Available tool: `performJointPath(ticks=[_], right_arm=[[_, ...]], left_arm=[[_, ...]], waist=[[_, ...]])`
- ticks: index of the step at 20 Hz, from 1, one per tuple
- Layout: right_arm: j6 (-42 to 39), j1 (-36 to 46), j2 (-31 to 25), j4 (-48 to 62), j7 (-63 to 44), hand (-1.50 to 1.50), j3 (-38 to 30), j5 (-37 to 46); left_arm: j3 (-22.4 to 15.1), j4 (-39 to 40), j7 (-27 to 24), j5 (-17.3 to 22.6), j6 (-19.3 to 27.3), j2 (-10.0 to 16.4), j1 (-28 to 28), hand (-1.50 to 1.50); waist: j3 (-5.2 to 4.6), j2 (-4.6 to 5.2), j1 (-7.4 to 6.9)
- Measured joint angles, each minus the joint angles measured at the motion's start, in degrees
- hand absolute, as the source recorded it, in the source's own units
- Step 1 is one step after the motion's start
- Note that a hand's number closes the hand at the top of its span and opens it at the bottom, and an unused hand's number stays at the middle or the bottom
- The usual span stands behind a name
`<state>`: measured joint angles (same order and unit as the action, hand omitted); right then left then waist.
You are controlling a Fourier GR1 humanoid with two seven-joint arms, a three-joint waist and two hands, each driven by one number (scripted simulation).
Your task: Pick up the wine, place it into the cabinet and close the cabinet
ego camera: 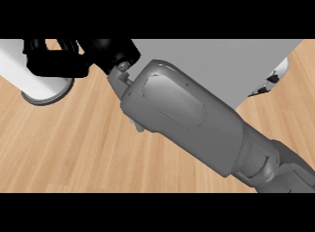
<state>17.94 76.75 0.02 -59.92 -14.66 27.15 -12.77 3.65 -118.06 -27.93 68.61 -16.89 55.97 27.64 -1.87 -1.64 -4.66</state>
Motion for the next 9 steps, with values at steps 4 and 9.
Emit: performJointPath(ticks=[4,9], right_arm=[[-0.95,0.05,-0.02,2.20,3.77,1.50,0.09,1.04],[-1.31,0.59,0.01,4.29,6.41,1.50,0.53,1.93]], left_arm=[[0.34,-0.09,0.13,0.19,0.67,-0.34,-0.01,1.50],[0.41,-0.43,0.33,0.24,1.01,-0.56,-0.23,1.50]], waist=[[-0.42,-0.24,-0.07],[-0.83,-0.38,0.00]])
